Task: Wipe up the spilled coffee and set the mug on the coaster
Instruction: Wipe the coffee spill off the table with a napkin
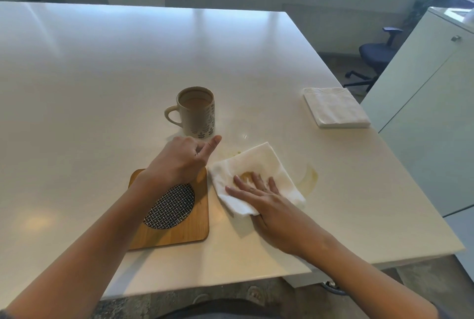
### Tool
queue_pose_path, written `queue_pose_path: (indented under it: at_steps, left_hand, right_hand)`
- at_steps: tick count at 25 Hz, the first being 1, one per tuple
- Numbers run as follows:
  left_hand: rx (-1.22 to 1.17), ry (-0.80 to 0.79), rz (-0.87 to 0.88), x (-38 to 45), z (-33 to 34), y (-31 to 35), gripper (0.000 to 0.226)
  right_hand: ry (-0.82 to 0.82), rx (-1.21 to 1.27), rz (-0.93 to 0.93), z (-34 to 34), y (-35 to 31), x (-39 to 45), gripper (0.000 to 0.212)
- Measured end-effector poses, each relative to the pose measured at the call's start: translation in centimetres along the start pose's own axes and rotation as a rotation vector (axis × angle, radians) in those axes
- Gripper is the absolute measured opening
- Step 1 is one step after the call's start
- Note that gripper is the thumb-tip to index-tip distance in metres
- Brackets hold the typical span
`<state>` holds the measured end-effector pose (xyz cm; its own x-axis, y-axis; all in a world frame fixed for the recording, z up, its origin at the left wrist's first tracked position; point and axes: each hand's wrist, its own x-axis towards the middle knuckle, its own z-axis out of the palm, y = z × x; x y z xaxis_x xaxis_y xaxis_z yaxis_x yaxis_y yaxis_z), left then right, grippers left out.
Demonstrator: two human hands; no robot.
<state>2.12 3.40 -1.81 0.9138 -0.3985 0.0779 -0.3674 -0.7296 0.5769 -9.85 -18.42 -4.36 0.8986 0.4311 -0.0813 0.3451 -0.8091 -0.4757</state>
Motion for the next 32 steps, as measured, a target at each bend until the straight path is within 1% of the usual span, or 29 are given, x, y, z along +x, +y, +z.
queue_pose_path:
  at_steps: [5,9,11,14,16,19,21,22,24,26,27,28,29,32]
  left_hand:
    - [-0.003,0.011,0.006,0.0,0.0,-0.1,0.062]
    - [0.007,0.010,-0.005,0.2,0.1,-0.4,0.065]
    - [-0.018,0.024,-0.015,0.3,0.1,-0.5,0.066]
    - [-0.005,0.029,-0.039,0.3,-0.2,-0.4,0.067]
    - [-0.014,0.022,-0.046,0.2,-0.2,-0.3,0.066]
    - [-0.021,0.002,-0.048,0.2,-0.1,-0.3,0.064]
    - [-0.003,-0.010,-0.055,0.2,-0.1,-0.3,0.068]
    - [0.000,-0.005,-0.053,0.2,0.0,-0.4,0.071]
    - [0.005,0.013,-0.046,0.3,0.1,-0.4,0.076]
    - [0.014,0.019,-0.040,0.4,0.2,-0.3,0.081]
    - [0.015,0.014,-0.041,0.5,0.2,-0.3,0.085]
    - [0.015,0.011,-0.046,0.5,0.3,-0.2,0.089]
    - [0.020,0.011,-0.054,0.5,0.3,-0.2,0.090]
    - [0.042,0.012,-0.066,0.4,0.4,-0.2,0.093]
  right_hand:
    - [-0.090,0.012,-0.092,-0.5,0.7,-1.1,0.057]
    - [-0.162,-0.015,-0.173,-1.1,1.6,-2.0,0.060]
    - [-0.195,-0.001,-0.215,-1.8,2.2,-2.5,0.061]
    - [-0.227,0.056,-0.272,-3.5,3.4,-3.3,0.068]
    - [-0.237,0.075,-0.286,-4.9,4.6,-3.8,0.064]
    - [-0.220,0.005,-0.243,-7.0,6.2,-4.6,0.057]
    - [-0.188,-0.004,-0.204,-8.4,6.9,-5.0,0.046]
    - [-0.142,0.029,-0.185,-9.0,6.9,-5.2,0.038]
    - [0.012,0.132,-0.136,-10.3,7.2,-5.6,0.031]
    - [0.164,0.169,-0.108,-11.1,7.6,-5.8,0.039]
    - [0.207,0.160,-0.102,-11.2,7.8,-5.9,0.041]
    - [0.219,0.145,-0.099,-11.0,7.8,-5.9,0.042]
    - [0.195,0.126,-0.099,-10.5,7.6,-5.8,0.042]
    - [0.010,0.072,-0.089,-8.0,7.0,-5.5,0.049]
